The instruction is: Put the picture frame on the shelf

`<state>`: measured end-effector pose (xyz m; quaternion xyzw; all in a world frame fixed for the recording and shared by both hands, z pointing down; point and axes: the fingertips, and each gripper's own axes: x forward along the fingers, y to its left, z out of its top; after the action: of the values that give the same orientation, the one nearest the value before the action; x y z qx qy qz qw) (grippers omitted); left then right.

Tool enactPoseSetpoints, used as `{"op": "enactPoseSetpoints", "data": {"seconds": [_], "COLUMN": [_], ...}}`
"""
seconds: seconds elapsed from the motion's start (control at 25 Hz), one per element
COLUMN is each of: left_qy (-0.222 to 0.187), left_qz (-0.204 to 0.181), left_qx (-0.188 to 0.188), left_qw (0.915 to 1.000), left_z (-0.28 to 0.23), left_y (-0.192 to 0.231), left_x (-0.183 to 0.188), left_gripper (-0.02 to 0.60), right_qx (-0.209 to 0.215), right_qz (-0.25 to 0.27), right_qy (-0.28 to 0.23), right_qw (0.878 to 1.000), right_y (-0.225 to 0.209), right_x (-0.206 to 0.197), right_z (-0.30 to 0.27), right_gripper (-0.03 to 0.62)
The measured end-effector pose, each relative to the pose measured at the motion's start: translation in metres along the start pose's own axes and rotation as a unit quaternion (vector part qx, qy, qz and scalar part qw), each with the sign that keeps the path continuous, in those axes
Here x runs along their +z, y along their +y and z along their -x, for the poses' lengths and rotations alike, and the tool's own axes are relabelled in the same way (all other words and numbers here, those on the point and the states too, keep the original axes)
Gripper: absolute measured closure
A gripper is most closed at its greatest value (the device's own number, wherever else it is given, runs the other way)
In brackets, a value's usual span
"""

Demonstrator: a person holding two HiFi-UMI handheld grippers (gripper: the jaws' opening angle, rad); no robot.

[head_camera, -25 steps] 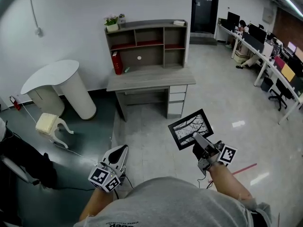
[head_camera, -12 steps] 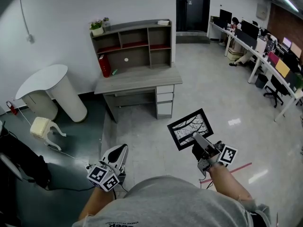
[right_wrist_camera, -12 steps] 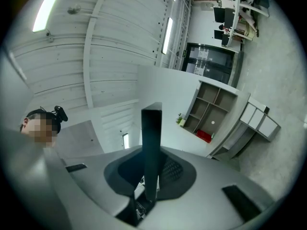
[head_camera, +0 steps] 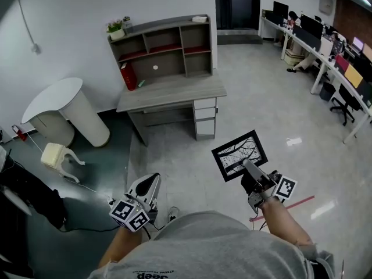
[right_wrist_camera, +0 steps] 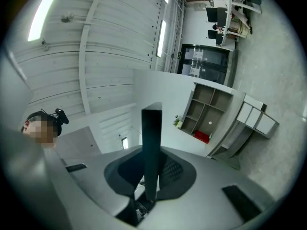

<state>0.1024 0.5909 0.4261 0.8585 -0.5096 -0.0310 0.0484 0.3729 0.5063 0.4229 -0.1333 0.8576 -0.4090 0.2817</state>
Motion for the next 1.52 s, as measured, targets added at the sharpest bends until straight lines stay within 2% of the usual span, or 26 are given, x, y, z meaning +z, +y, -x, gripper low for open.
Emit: {"op": "enactPoseSetpoints", "data": {"seconds": [0.12, 0.28, 0.44, 0.6, 0.76, 0.96, 1.16, 1.32, 1.52], "left_qy": [0.003, -0.001, -0.003, -0.003, -0.005, -0.004, 0.003, 0.004, 0.011], "left_qz": [0.006, 0.02, 0.02, 0.014, 0.001, -0.004, -0.007, 0.006, 0.005], "left_qx": [-0.013, -0.033, -0.062, -0.094, -0.111, -0.121, -0.121, -0.106, -0.096], "left_qw": [0.9999, 0.9993, 0.9979, 0.9955, 0.9938, 0.9926, 0.9927, 0.9943, 0.9953], "left_z": [-0.014, -0.046, -0.071, -0.101, -0.126, -0.147, -0.159, -0.174, -0.206], "left_y": [0.02, 0.079, 0.118, 0.185, 0.256, 0.329, 0.383, 0.417, 0.445], "left_x": [-0.003, -0.001, -0.013, 0.001, 0.021, 0.034, 0.034, 0.034, 0.026], "left_gripper": [0.563, 0.563, 0.563, 0.563, 0.563, 0.563, 0.563, 0.563, 0.563], "right_qx": [-0.006, -0.019, -0.028, -0.04, -0.044, -0.05, -0.06, -0.065, -0.059], "right_qz": [0.001, 0.015, 0.033, 0.04, 0.042, 0.041, 0.042, 0.036, 0.026], "right_qy": [-0.002, -0.004, -0.019, -0.041, -0.059, -0.062, -0.067, -0.064, -0.064], "right_qw": [1.0, 1.0, 0.999, 0.998, 0.996, 0.996, 0.995, 0.995, 0.996], "right_y": [-0.011, -0.033, -0.054, -0.08, -0.105, -0.138, -0.166, -0.189, -0.233], "right_x": [0.003, 0.012, 0.014, 0.02, 0.027, 0.029, 0.04, 0.051, 0.074], "right_z": [-0.017, -0.069, -0.098, -0.16, -0.228, -0.3, -0.346, -0.37, -0.394], "right_gripper": [0.549, 0.549, 0.549, 0.549, 0.549, 0.549, 0.549, 0.549, 0.549]}}
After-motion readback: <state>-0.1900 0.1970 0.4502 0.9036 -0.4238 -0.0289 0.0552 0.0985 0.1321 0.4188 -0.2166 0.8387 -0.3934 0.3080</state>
